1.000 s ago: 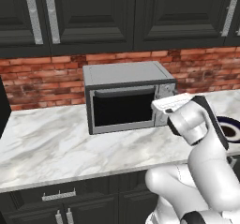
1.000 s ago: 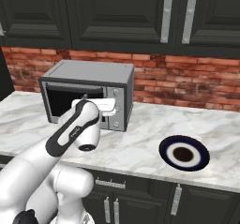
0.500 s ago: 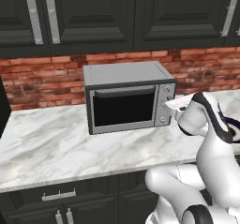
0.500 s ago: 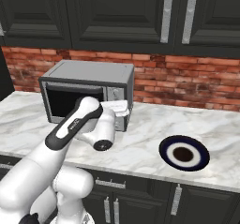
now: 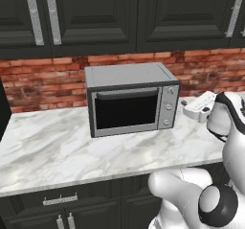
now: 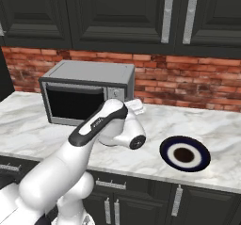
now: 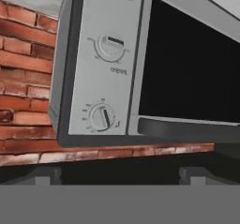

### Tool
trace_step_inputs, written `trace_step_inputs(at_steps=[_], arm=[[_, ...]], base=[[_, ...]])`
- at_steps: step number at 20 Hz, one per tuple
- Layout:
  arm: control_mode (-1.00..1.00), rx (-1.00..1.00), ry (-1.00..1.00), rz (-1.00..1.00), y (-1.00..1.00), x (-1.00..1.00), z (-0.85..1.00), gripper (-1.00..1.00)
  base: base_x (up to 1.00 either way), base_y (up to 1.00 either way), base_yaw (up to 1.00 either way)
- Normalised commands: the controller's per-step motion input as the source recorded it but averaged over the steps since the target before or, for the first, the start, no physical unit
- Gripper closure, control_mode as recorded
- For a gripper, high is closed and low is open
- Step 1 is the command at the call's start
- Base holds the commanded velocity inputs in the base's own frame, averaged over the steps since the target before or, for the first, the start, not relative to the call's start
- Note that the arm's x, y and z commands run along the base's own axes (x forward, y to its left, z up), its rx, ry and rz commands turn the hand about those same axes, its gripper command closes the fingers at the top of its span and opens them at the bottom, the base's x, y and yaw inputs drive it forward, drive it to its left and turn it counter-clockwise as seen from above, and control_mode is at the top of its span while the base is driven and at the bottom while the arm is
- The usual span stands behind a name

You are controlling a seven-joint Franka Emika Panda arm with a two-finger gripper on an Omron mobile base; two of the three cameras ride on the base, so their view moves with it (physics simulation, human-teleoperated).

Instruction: Pull the toaster oven rack outwards. Pick up the baguette from the plate and place it on the toaster oven rack. Close the toaster oven door fully and set the temperature to the lowest setting.

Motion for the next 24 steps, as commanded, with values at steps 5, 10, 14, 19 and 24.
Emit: trace_step_inputs(at_steps=[5,10,14,19,24], arm=[[-1.0,0.0,0.0,0.05,0.06,0.0,-0.25,-1.0],[-1.0,0.0,-0.03,0.0,0.36,0.0,-0.01,-1.0],[-1.0,0.0,-0.05,0.0,0.34,0.0,0.0,-1.0],[-1.0,0.0,-0.02,-0.04,0.05,0.15,-0.01,-1.0],[-1.0,0.01,0.0,-0.06,0.0,0.28,0.0,-1.0]], base=[[0.0,0.0,0.0],[0.0,0.0,0.0],[0.0,0.0,0.0],[0.0,0.0,0.0],[0.0,0.0,0.0]])
